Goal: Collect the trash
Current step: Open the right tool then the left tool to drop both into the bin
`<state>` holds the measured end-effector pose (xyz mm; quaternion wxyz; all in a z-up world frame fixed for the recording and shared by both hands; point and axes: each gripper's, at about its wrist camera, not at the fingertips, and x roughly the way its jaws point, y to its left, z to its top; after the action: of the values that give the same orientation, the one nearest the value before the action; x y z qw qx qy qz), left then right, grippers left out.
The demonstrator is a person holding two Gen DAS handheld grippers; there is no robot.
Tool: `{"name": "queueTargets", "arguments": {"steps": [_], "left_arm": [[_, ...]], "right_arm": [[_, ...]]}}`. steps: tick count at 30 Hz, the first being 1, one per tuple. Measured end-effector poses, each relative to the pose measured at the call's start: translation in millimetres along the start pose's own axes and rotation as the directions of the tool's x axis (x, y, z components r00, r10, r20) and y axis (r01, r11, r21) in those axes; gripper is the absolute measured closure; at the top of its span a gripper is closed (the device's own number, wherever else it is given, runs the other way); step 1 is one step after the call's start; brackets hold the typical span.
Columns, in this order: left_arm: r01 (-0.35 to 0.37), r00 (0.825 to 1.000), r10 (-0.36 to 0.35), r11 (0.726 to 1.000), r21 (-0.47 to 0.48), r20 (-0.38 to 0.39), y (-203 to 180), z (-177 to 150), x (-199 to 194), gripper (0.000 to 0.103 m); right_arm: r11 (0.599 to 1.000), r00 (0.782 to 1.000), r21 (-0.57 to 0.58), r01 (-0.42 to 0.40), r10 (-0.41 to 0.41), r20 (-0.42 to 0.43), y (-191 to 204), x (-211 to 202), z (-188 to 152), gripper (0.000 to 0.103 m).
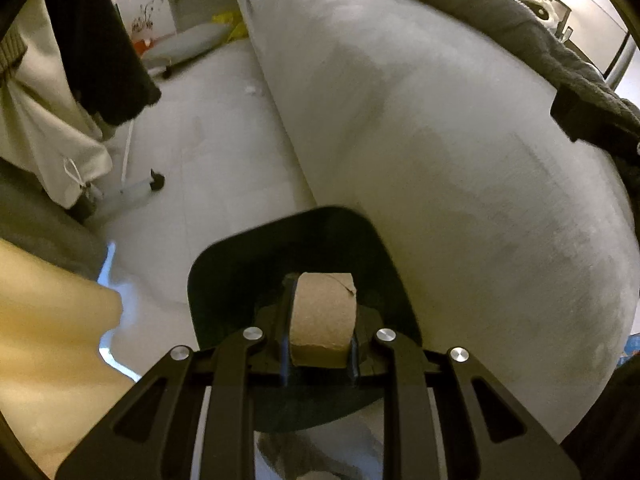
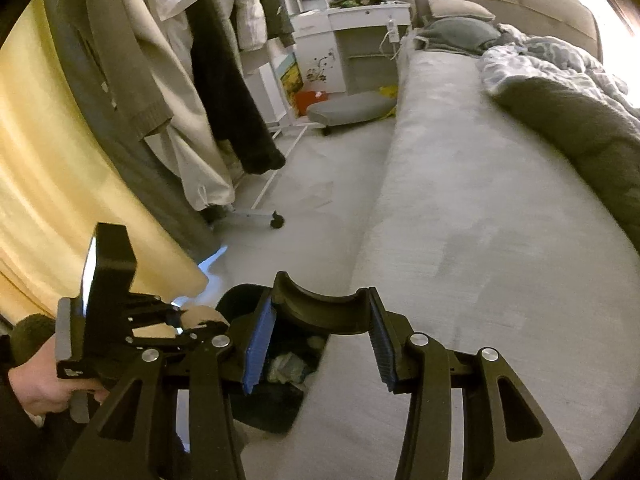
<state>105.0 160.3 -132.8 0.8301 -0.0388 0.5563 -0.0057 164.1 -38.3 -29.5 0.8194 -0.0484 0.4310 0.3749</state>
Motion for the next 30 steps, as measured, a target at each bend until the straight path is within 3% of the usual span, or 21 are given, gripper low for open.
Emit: {"name": "queueTargets", "arguments": {"steps": [11, 12, 14, 17, 24, 30], "left_arm": [[0.018, 0.994, -0.024, 0.998, -0.053, -0.111, 32.7, -15.2, 19.7, 0.077], [0.021, 0.992, -0.028, 0.998, -0.056, -0.123, 35.1, -16.5, 21.0, 0.073], [0.028, 0.990, -0.036, 0.998, -0.059, -0.137, 38.5, -18.9, 23.1, 0.047], [0.045, 0.988, -0.051, 0.998, -0.048, -0.143, 40.3, -22.3, 22.6, 0.040], [0.042, 0.996, -0.048, 0.996, -0.080, -0.075, 54.3, -21.0, 4.8, 0.034], [0.031, 0.999, -0.027, 0.994, -0.100, 0.046, 64.9, -16.0, -21.5, 0.027]], "right_arm": [[0.997, 0.997, -0.055, -0.055, 0.051, -0.065, 37.6, 42.0, 8.5, 0.057], [0.997, 0.996, -0.061, -0.056, 0.052, -0.072, 40.8, 45.7, 8.3, 0.057], [0.996, 0.995, -0.069, -0.061, 0.055, -0.087, 44.9, 52.3, 7.9, 0.057], [0.995, 0.993, -0.076, -0.061, 0.053, -0.106, 48.2, 61.5, 7.6, 0.057], [0.995, 0.985, -0.082, -0.055, 0.041, -0.166, 52.4, 84.2, 3.7, 0.057], [0.994, 0.976, -0.096, -0.058, 0.036, -0.217, 59.4, 100.1, -3.9, 0.057]]}}
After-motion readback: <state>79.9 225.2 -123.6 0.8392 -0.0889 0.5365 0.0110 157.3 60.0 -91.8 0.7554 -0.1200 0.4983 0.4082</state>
